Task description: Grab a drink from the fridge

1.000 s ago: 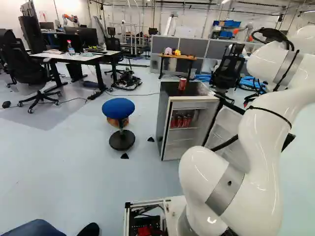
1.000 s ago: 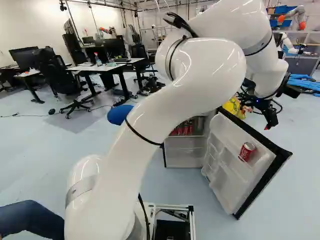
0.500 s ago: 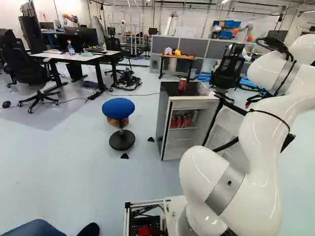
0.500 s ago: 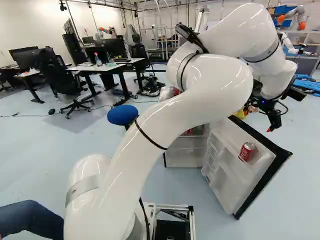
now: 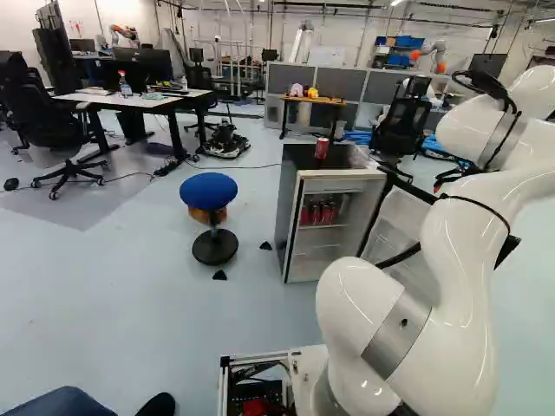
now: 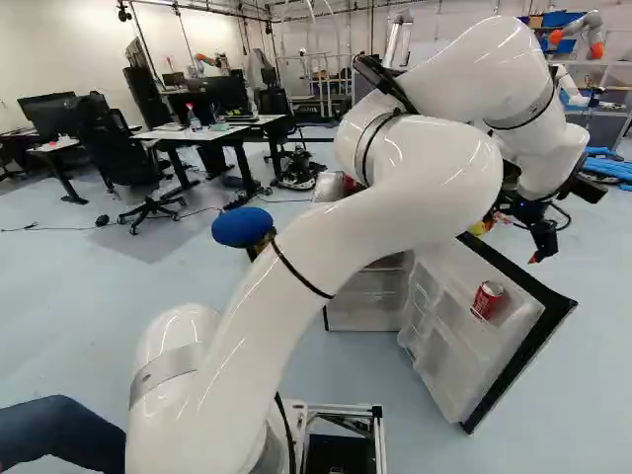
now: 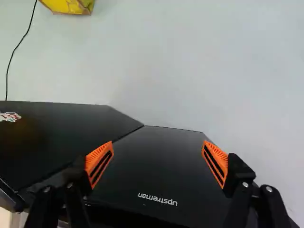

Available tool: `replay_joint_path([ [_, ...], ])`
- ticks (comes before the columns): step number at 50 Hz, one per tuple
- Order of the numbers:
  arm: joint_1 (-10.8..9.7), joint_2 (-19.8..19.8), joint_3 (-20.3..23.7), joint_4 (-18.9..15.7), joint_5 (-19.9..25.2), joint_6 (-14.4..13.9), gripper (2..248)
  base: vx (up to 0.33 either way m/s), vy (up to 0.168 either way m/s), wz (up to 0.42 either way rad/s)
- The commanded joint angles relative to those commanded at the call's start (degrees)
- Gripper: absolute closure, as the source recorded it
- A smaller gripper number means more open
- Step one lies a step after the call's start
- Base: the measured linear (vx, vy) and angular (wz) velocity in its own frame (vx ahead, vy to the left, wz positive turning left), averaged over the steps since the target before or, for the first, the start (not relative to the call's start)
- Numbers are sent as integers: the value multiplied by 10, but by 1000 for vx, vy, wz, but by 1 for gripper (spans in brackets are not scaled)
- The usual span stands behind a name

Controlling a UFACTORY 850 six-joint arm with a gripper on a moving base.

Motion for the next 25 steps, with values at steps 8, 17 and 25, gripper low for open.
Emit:
replay_joint_path([
  [8, 0, -11, -5, 0, 0, 0, 3, 0, 0, 0],
  [17, 0, -11, -5, 0, 0, 0, 3, 0, 0, 0],
  [25, -1, -8, 0, 0, 0, 0, 3, 0, 0, 0],
])
